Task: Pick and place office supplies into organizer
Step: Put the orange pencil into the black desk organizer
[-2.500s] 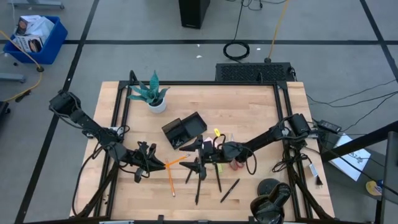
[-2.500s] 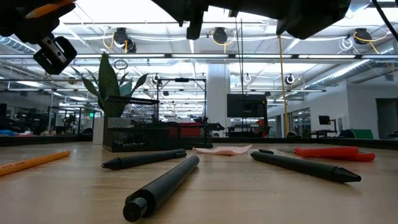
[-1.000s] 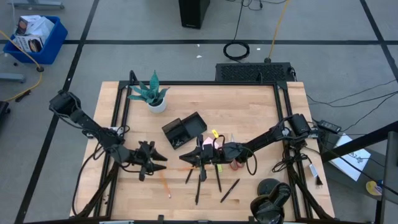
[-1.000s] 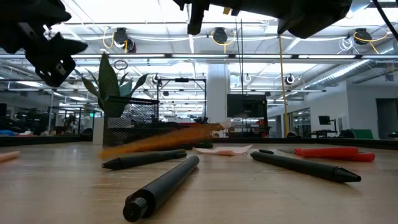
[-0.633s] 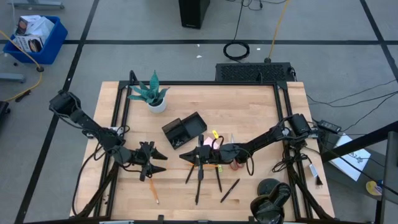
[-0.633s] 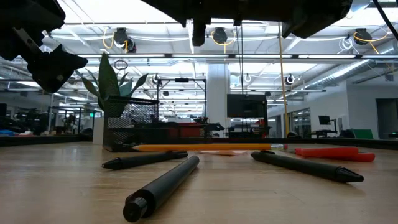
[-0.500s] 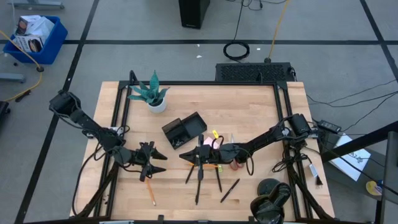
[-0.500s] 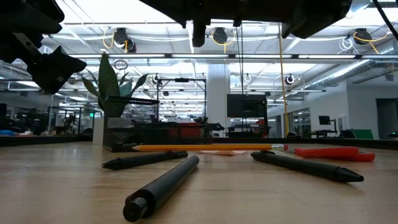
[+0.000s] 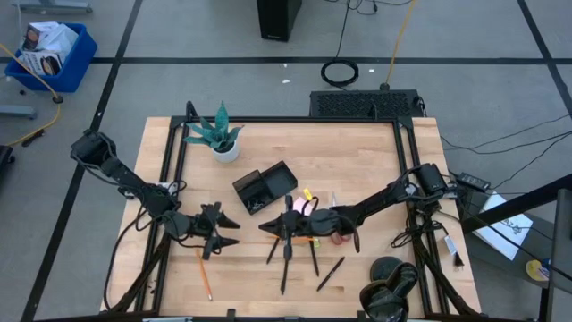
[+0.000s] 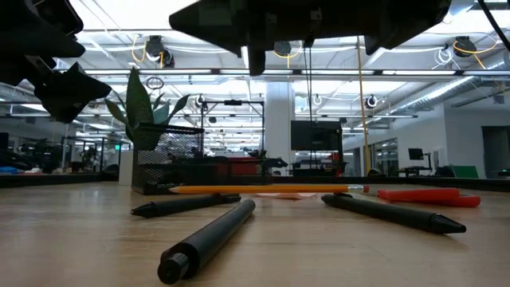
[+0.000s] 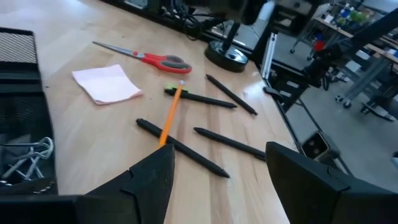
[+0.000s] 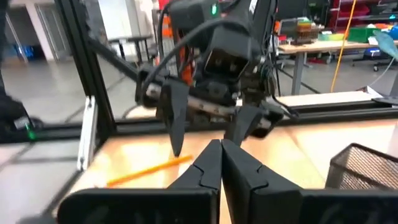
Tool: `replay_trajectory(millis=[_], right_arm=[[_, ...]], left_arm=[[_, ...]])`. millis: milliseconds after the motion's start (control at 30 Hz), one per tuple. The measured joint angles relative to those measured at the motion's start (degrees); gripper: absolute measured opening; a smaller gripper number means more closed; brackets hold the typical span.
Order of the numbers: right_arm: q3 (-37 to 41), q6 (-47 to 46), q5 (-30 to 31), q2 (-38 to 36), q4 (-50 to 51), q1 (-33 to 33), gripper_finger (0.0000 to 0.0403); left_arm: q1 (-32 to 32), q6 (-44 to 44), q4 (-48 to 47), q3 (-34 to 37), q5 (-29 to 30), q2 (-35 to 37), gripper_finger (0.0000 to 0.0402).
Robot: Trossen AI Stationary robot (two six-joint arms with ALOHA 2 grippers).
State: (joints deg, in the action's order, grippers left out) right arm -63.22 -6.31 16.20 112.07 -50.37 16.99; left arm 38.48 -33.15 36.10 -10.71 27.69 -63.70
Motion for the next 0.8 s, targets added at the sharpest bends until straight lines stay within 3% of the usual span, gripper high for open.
replay_trajectory(millis=[233,367,600,800], right_arm=[[0.0,-2.24,-3.22,-0.35,11.3,1.47,0.0001],[0.0,-1.61,1.03,-1.46,20.58,2.72,0.0015],[0.0,-2.71,7.34,-1.69,31.08,3.39,0.0102],[0.0,-9.12,1.62,-1.7,38.58,2.89,0.017]], left_arm=[[0.0,-0.09,0.02,-0.01,0.87,-0.02,0.0253],[0.0,-0.2,0.02,0.0,0.87,-0.02,0.0253],[0.0,0.0,0.59,-0.01,0.89,-0.02,0.0253],[0.0,0.07,0.81,0.01,0.89,-0.02,0.0253]])
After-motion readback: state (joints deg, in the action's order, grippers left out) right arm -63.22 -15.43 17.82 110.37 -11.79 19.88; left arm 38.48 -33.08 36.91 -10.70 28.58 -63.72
